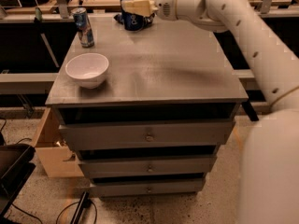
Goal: Move pepsi can near redbull can
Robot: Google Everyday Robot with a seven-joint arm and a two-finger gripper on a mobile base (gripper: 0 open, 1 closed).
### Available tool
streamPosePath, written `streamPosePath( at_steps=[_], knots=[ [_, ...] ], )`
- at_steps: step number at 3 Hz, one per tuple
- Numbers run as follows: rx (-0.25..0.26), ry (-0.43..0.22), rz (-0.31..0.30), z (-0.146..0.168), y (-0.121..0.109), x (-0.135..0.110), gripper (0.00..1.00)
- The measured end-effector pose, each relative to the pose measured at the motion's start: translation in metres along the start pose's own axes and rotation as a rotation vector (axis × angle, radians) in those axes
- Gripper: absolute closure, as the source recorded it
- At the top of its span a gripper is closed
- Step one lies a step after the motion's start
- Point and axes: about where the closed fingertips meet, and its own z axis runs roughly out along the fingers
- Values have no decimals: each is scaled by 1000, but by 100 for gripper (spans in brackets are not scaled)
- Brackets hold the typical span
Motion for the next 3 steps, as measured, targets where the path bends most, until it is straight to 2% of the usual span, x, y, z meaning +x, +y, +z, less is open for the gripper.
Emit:
streamPosePath(
  at_steps=[1, 2, 3],
  knots=[
    [3, 18, 34, 57, -5, 10, 100],
    [-1, 29, 81, 91, -2, 31, 100],
    [-1, 29, 81, 91, -2, 31, 100]
  ],
)
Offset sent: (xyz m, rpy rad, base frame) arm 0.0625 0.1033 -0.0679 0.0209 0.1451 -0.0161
